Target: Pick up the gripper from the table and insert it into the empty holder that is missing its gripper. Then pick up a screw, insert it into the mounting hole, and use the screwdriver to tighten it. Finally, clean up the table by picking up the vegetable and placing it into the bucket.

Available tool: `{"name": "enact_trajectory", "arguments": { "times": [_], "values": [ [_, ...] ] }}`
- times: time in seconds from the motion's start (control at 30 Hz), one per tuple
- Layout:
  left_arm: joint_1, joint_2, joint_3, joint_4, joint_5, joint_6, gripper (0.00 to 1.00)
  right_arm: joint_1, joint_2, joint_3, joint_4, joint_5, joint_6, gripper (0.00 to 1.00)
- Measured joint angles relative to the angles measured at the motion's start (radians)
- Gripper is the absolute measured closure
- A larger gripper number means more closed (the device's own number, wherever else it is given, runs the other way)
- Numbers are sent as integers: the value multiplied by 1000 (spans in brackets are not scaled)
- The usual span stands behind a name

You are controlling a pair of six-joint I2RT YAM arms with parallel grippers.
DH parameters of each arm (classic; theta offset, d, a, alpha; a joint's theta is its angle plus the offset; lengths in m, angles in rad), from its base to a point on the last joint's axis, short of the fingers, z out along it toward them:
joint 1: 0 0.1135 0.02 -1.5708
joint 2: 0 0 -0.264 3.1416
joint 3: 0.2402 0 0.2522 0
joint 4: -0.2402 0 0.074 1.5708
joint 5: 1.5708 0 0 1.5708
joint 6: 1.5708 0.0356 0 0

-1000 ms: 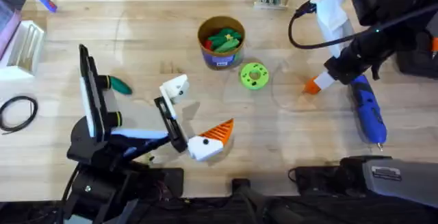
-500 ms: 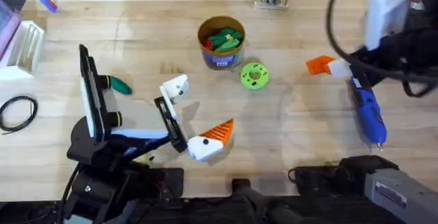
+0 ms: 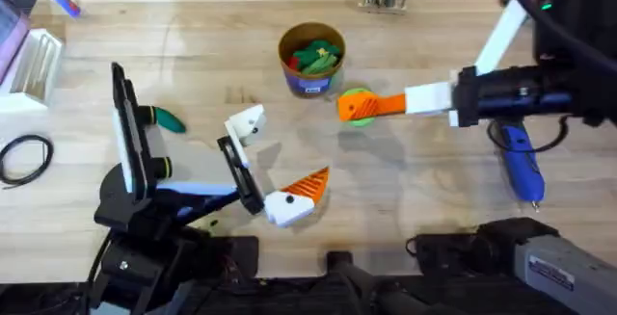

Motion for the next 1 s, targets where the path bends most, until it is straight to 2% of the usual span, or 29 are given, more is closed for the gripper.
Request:
{"name": "enact_trajectory", "arguments": {
  "times": [0.1,0.27,0.4,0.63,0.8,1.0],
  "values": [
    [0,0,0,0,0,0,14,36,71,-10,15,-91,47,991],
    [0,0,0,0,0,0,14,77,216,-11,134,-281,97,992],
    [0,0,0,0,0,0,14,112,333,-11,233,-358,178,992],
    [0,0,0,0,0,0,15,191,469,-13,467,-412,365,992],
    [0,0,0,0,0,0,14,226,508,-13,635,-423,495,992],
    [0,0,0,0,0,0,15,261,524,-13,715,-424,595,992]
  ]
}}
